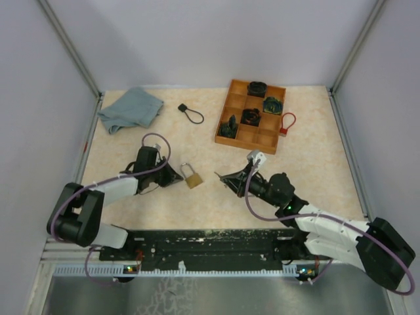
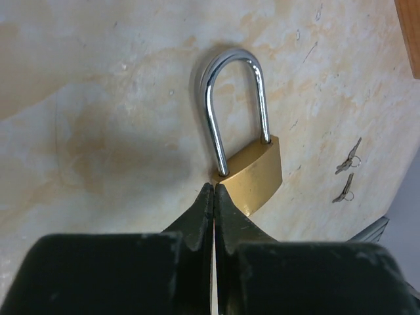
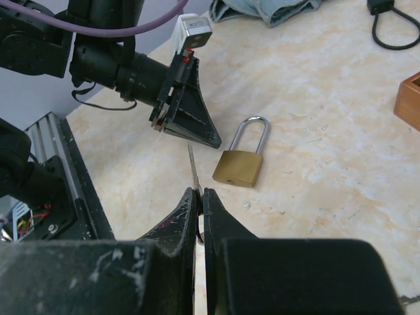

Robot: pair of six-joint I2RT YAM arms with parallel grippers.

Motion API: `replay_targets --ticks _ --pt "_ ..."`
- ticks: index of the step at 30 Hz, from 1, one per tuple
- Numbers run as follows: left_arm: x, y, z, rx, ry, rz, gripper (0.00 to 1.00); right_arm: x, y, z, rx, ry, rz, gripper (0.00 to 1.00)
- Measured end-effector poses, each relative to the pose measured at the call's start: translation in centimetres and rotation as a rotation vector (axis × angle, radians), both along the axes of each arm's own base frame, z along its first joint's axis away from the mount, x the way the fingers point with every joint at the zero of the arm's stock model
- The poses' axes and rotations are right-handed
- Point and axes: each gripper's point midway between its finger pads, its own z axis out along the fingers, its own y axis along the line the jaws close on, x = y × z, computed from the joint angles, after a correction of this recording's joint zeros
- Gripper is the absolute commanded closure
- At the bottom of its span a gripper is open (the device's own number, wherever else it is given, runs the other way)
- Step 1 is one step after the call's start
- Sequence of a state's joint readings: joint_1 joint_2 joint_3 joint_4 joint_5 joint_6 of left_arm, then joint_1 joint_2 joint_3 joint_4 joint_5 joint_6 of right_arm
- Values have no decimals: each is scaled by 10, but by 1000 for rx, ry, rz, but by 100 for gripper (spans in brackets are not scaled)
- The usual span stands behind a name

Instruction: Unlock with the key

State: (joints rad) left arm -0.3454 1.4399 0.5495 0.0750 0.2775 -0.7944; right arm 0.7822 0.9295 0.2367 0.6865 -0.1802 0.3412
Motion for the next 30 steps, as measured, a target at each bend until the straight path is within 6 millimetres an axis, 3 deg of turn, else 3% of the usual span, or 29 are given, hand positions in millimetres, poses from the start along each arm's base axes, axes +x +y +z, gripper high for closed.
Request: replay_targets --ticks 3,7,13,21,24,30 --pt "-11 1 0 -28 8 30 90 -1 8 -1 -7 20 36 100" --pt "-21 3 -8 -30 45 51 60 -4 16 -8 -19 61 77 100" --pt "-8 4 13 67 -62 18 40 -9 18 -17 -39 98 104 100" --pt "28 -44 50 302 -243 -252 28 -9 17 -21 -67 115 103 100" --pt "21 -49 44 376 -259 -361 25 -10 15 -26 -86 124 102 100" --pt "5 -37 28 497 -245 -499 24 -12 12 -27 -106 114 101 100"
